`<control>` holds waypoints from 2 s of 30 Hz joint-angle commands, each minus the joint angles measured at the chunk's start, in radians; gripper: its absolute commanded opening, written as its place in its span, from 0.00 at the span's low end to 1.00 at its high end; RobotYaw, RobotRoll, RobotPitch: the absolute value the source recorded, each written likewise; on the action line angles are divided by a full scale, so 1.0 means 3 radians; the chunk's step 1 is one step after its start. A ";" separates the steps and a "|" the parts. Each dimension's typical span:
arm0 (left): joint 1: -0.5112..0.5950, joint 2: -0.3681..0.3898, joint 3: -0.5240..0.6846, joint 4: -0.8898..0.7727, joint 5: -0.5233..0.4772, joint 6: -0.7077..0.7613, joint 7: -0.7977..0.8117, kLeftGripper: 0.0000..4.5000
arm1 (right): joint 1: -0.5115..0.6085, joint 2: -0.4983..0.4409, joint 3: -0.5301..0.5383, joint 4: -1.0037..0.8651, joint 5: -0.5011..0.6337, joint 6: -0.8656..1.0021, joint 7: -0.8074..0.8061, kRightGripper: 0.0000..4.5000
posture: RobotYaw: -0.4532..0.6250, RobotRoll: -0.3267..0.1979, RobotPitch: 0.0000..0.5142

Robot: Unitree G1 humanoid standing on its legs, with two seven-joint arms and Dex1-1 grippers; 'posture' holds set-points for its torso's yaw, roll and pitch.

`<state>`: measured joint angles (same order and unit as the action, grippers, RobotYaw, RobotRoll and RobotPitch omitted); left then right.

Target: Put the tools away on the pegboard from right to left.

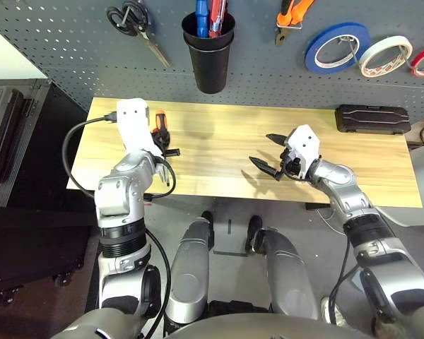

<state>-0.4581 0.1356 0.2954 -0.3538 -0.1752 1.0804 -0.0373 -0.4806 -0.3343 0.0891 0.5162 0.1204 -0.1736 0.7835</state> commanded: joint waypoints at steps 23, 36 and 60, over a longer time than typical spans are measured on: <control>-0.0904 0.0387 0.0538 -0.0346 -0.0927 -0.0956 -0.0136 0.15 | 0.0281 -0.0302 -0.0794 -0.1166 0.1272 0.0099 0.0629 1.00 | 0.69 0.62 0.46; -0.1471 0.0433 0.0364 0.0158 -0.1006 -0.1303 -0.0076 0.15 | 0.0125 -0.0358 -0.1062 -0.1520 0.1614 0.0539 0.0347 1.00 | 0.64 0.62 0.45; -0.2118 0.0180 0.0254 0.0877 -0.1066 -0.1892 0.0201 0.14 | -0.0048 -0.0224 -0.1065 -0.1540 0.1600 0.0334 0.0209 1.00 | 0.63 0.62 0.43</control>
<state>-1.0687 0.1990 0.3762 -0.0961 -0.4782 0.5348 0.0128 -0.4999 -0.4026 -0.2133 0.0782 0.6022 -0.0600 0.8490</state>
